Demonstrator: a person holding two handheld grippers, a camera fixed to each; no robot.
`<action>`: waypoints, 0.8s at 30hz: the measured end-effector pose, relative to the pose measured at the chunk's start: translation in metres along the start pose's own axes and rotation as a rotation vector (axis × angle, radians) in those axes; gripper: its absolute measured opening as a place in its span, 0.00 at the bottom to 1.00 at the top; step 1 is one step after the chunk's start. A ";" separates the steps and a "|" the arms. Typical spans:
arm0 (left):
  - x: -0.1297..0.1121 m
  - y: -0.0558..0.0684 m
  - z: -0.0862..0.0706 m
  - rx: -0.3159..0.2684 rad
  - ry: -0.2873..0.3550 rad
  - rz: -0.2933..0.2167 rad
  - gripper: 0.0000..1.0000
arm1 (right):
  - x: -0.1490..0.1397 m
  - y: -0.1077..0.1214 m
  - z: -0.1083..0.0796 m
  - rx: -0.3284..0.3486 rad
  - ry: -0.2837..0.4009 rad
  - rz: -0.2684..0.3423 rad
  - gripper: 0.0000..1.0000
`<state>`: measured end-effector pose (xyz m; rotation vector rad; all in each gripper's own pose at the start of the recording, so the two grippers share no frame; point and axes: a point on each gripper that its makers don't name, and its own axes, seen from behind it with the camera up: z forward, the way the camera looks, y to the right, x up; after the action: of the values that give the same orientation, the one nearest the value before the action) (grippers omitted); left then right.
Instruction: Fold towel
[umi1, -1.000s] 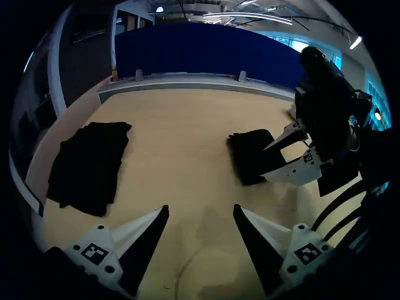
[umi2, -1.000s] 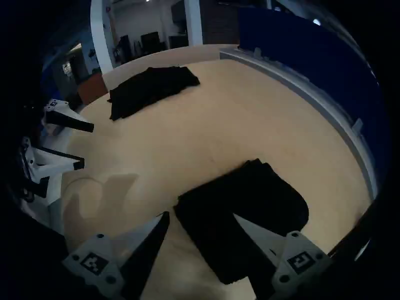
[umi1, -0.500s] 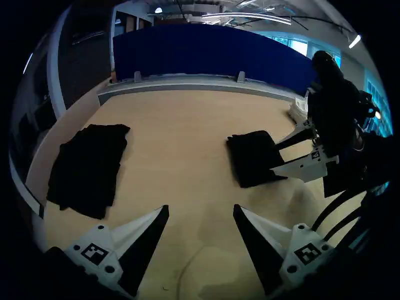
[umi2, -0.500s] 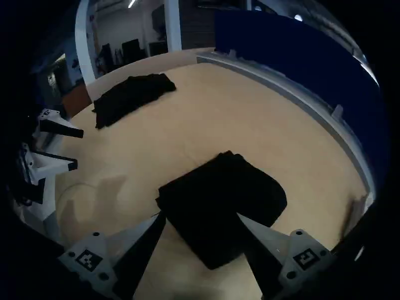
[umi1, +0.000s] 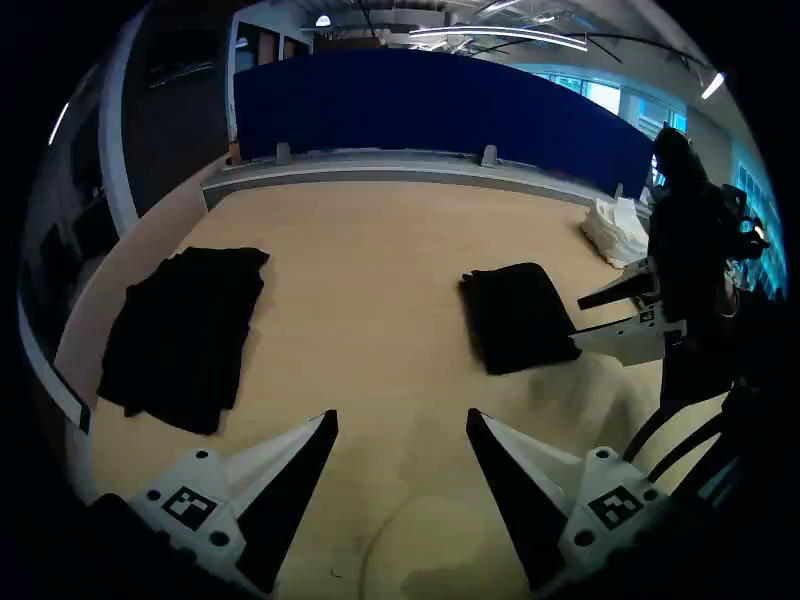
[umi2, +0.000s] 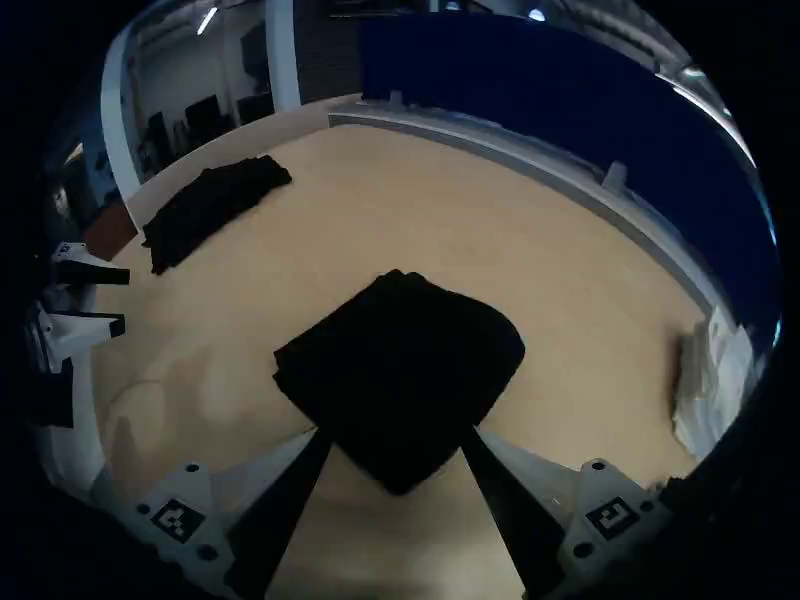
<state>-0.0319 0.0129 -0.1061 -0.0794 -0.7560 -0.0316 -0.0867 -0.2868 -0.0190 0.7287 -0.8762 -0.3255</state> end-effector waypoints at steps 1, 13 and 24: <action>0.000 0.000 0.000 0.000 0.000 0.000 0.96 | -0.003 0.000 -0.001 -0.001 -0.002 0.010 1.00; -0.008 -0.008 -0.005 0.011 -0.005 -0.002 0.96 | -0.025 -0.003 -0.002 -0.001 -0.024 0.056 1.00; -0.018 -0.015 -0.011 0.019 -0.012 -0.005 0.96 | -0.037 -0.006 0.001 -0.006 -0.040 0.054 0.99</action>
<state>-0.0385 -0.0027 -0.1252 -0.0596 -0.7679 -0.0287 -0.1094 -0.2714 -0.0440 0.6933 -0.9310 -0.2958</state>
